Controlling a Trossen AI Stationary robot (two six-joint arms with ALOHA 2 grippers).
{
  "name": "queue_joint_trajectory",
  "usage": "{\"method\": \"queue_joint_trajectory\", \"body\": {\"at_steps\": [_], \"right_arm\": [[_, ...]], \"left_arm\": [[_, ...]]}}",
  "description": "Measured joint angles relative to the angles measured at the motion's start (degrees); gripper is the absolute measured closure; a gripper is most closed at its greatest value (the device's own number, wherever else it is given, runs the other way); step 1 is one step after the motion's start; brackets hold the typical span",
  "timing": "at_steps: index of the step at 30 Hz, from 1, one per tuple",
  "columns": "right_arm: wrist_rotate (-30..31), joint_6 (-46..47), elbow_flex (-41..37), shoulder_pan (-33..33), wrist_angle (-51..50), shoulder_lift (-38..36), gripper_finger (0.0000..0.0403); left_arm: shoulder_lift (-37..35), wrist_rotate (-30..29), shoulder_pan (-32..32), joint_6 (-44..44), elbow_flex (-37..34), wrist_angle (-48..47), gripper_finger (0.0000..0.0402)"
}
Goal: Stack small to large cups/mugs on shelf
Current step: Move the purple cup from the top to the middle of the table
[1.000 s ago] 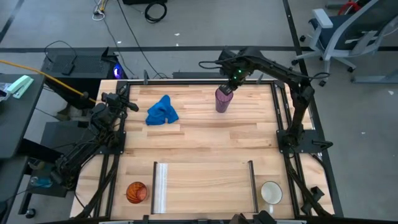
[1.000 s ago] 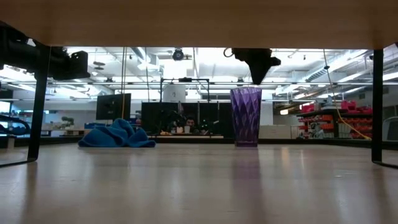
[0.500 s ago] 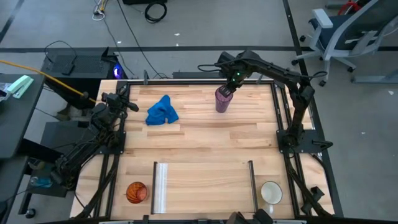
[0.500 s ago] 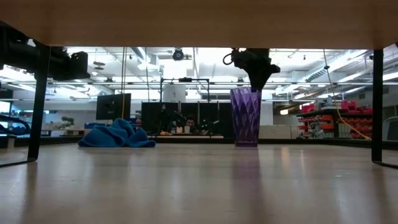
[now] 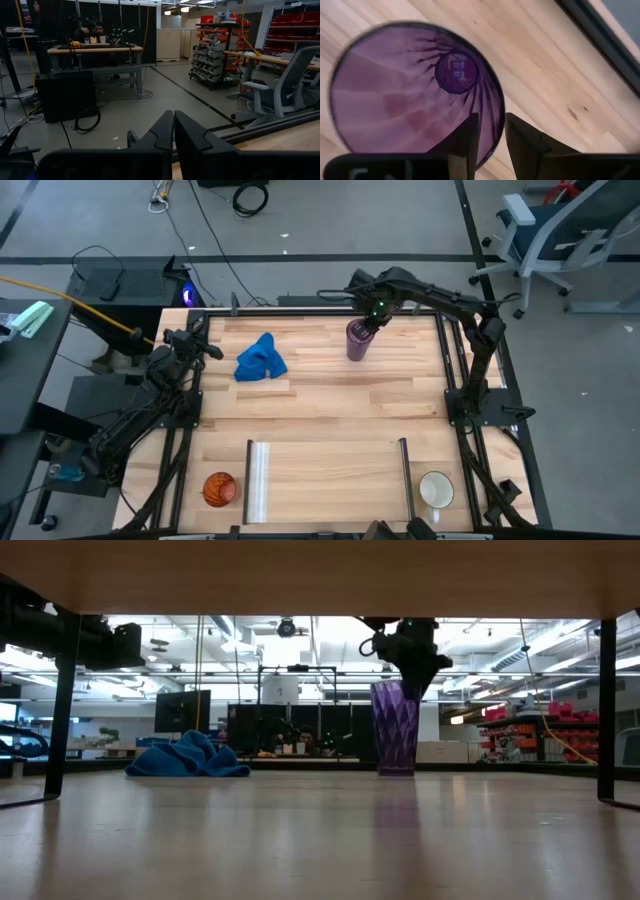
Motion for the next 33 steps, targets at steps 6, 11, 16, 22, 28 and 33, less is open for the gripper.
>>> {"method": "queue_joint_trajectory", "body": {"at_steps": [6, 11, 16, 22, 28, 33], "right_arm": [[-0.1, -1.0, -0.9, 0.0, 0.8, 0.0, 0.0302], [-0.1, -1.0, -0.5, 0.0, 1.2, 0.0, 0.0303], [0.0, -1.0, -0.5, 0.0, 2.3, 0.0, 0.0327], [-0.4, -1.1, -0.5, 0.0, 2.3, -0.1, 0.0388], [0.0, -2.4, 0.5, 0.3, 0.7, 0.0, 0.0389], [0.3, -4.1, 8.3, 2.8, -6.1, 0.0, 0.0395]], "left_arm": [[0.0, 0.0, 0.0, 0.0, 0.0, 0.0, 0.0388], [0.0, 0.0, 0.0, 0.0, 0.0, 0.0, 0.0382], [0.0, 0.0, 0.0, 0.0, 0.0, 0.1, 0.0379], [0.0, 0.0, 0.0, 0.0, 0.0, 0.1, 0.0387], [0.0, 0.0, 0.0, 0.1, 0.0, 0.1, 0.0382], [0.0, 0.0, 0.0, 0.1, 0.0, 0.1, 0.0377]]}}
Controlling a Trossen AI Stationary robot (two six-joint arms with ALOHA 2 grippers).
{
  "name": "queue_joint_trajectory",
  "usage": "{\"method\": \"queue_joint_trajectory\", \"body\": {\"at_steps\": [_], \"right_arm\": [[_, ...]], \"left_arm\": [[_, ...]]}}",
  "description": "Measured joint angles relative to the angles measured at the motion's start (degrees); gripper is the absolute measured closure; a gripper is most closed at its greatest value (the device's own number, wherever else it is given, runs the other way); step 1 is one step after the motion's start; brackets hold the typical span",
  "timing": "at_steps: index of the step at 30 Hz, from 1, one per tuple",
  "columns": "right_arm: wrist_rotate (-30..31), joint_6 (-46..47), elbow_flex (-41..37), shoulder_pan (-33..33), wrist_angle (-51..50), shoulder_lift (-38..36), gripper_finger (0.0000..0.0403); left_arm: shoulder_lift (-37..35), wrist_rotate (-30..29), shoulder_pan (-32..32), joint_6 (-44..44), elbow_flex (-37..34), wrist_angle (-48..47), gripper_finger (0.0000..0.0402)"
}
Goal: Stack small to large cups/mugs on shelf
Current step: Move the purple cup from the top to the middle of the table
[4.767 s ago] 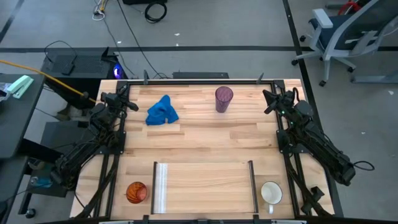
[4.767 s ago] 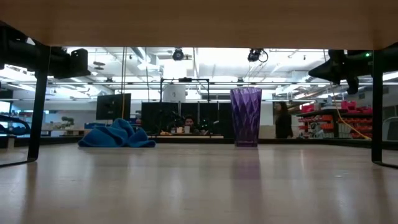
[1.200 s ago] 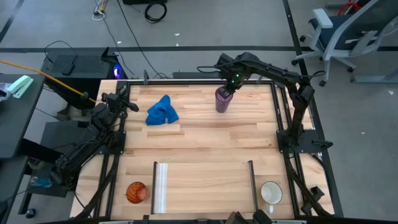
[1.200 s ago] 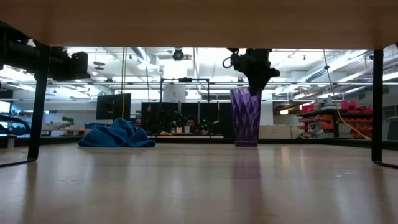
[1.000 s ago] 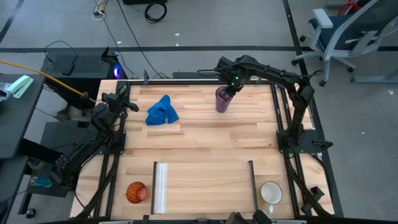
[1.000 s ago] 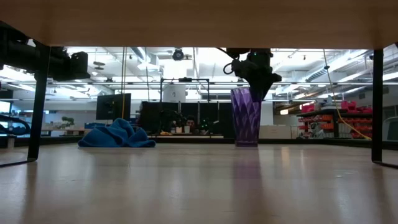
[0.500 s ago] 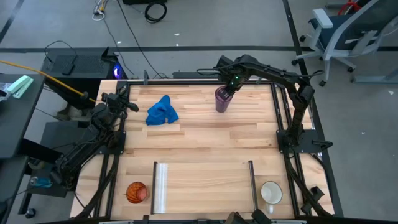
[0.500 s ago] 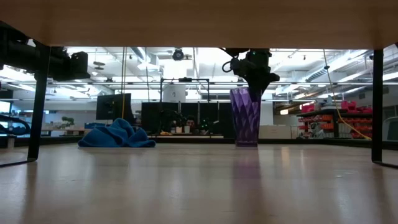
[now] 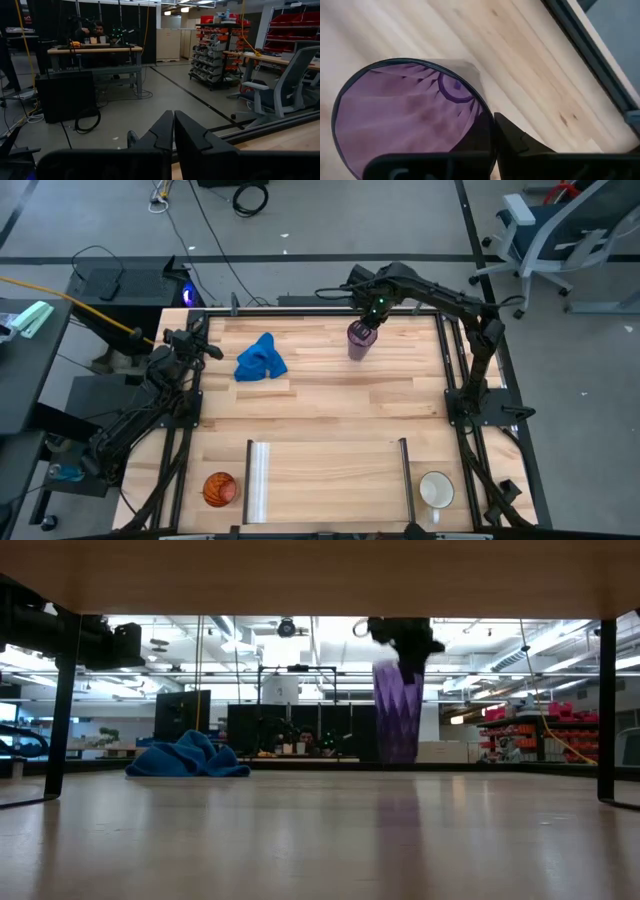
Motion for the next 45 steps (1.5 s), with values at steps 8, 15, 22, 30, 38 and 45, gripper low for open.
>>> {"method": "queue_joint_trajectory", "body": {"at_steps": [8, 15, 22, 30, 38, 45], "right_arm": [[4.1, 3.2, 17.4, 8.3, -11.4, -0.7, 0.0396], [4.2, 12.8, 14.6, 18.2, -11.4, -9.1, 0.0397], [4.0, 24.2, 3.5, 28.6, -11.3, -16.7, 0.0397], [2.0, 28.7, -9.3, 33.3, -11.3, -18.6, 0.0397], [2.0, 24.6, -11.3, 33.4, -10.7, -12.3, 0.0397], [0.0, 23.0, -11.3, 34.4, -8.0, -9.6, 0.0397]], "left_arm": [[0.0, 0.0, 0.0, 0.0, 0.0, 0.0, 0.0387], [0.0, 0.0, 0.0, 0.0, 0.0, 0.0, 0.0382], [0.0, 0.2, 0.0, -0.1, 0.0, -0.1, 0.0379], [0.0, 0.1, 0.0, -0.1, 0.0, -0.3, 0.0387], [0.0, 0.1, 0.0, -0.1, 0.0, 0.0, 0.0378], [0.0, 0.1, 0.0, 0.0, 0.0, 0.0, 0.0382]]}}
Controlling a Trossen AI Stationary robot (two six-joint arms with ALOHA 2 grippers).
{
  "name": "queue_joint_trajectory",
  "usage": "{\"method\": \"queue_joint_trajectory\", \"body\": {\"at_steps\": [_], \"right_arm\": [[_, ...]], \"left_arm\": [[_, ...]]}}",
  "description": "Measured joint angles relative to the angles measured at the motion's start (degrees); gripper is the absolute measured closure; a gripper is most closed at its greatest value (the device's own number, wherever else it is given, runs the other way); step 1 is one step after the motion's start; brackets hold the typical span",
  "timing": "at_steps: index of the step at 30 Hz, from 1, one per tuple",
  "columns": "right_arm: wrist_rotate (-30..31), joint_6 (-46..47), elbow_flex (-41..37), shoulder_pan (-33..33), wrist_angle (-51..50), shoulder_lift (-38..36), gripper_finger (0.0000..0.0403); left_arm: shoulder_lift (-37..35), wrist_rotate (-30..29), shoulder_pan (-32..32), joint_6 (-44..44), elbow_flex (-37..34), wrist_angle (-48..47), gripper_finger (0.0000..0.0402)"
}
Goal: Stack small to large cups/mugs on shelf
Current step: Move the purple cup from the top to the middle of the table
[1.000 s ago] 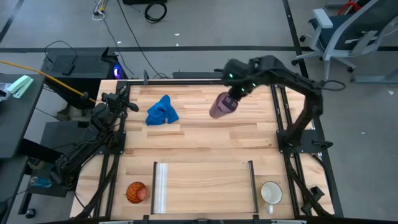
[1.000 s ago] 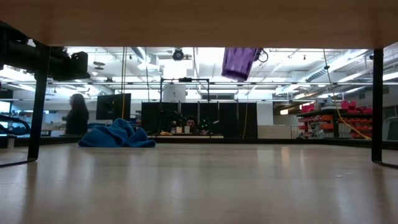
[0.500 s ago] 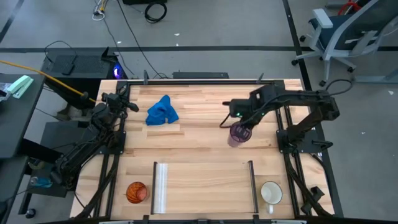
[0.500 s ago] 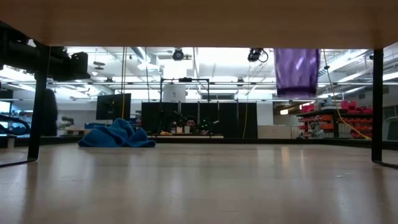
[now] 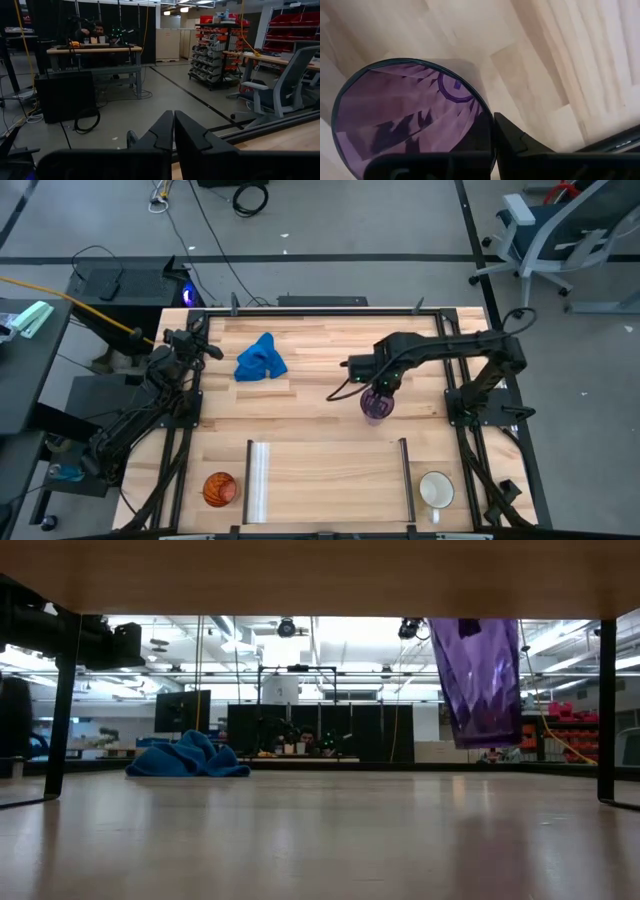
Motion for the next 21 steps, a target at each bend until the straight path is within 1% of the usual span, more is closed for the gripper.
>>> {"method": "queue_joint_trajectory", "body": {"at_steps": [6, 12, 17, 21], "right_arm": [[0.0, 1.4, 0.0, 2.0, 0.8, -0.1, 0.0397], [-0.2, 1.2, 0.0, 3.4, 3.8, -0.1, 0.0397], [1.4, 1.4, 0.0, 3.2, 3.9, -0.1, 0.0397], [2.7, 1.4, -0.2, 3.3, 4.4, -0.1, 0.0397]], "left_arm": [[0.0, 0.0, 0.0, -0.1, 0.0, -0.6, 0.0387], [0.0, 0.0, 0.0, -0.1, 0.0, -1.0, 0.0384], [0.0, 0.0, 0.0, -0.4, 0.0, -1.4, 0.0377], [0.0, 0.0, 0.0, -0.5, 0.0, -1.4, 0.038]]}}
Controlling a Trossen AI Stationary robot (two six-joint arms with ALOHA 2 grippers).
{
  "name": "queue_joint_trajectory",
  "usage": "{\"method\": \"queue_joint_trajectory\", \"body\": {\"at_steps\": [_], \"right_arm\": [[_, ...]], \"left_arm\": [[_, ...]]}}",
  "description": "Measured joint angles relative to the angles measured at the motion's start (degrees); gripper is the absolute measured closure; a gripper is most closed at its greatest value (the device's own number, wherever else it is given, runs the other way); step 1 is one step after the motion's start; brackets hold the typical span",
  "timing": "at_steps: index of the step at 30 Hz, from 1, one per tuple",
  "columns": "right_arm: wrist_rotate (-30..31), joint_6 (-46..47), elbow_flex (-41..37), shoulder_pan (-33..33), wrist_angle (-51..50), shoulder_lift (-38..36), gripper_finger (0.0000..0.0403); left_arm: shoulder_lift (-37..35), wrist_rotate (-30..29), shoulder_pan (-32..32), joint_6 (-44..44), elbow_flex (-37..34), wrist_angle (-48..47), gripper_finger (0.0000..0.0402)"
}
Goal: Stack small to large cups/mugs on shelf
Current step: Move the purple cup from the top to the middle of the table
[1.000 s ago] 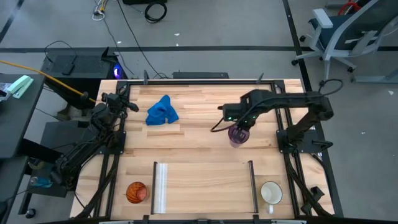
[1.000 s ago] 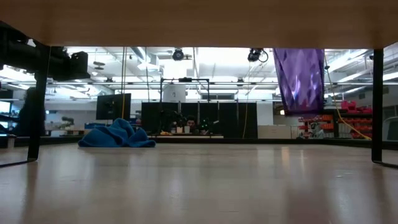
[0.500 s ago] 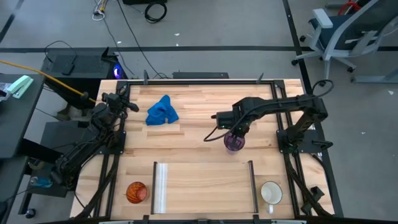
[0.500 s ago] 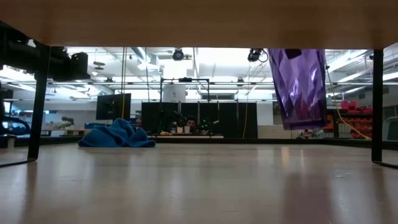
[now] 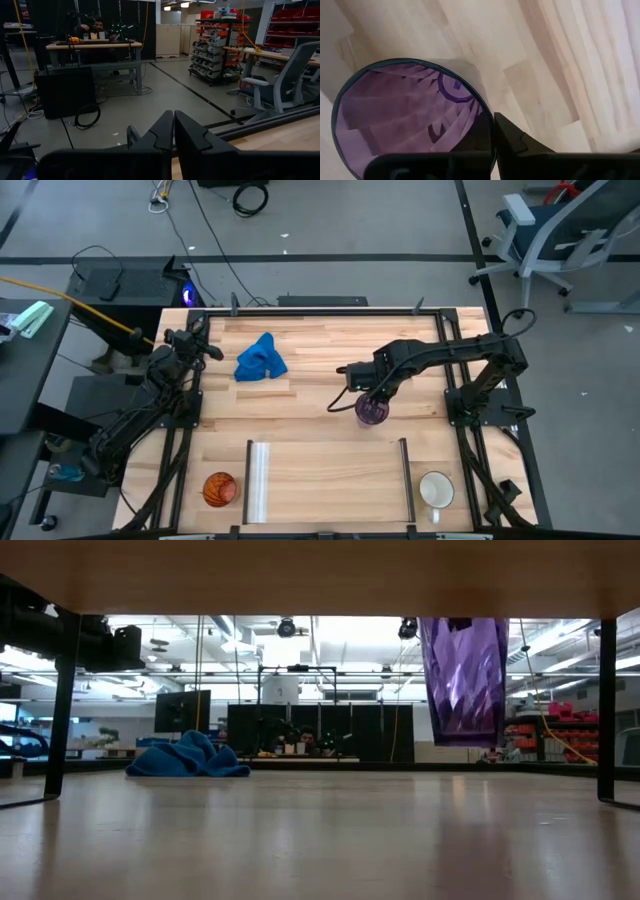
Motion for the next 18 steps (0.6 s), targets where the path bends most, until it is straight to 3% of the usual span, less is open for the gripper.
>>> {"method": "queue_joint_trajectory", "body": {"at_steps": [8, 18], "right_arm": [[1.0, -1.6, -5.6, -2.3, 2.8, 0.1, 0.0397], [-0.2, -2.8, -6.2, -2.3, 4.1, -0.3, 0.0397]], "left_arm": [[0.0, 0.0, 0.0, -0.1, 0.0, -0.4, 0.0383], [0.0, 0.0, 0.0, -0.1, 0.0, -0.4, 0.0383]]}}
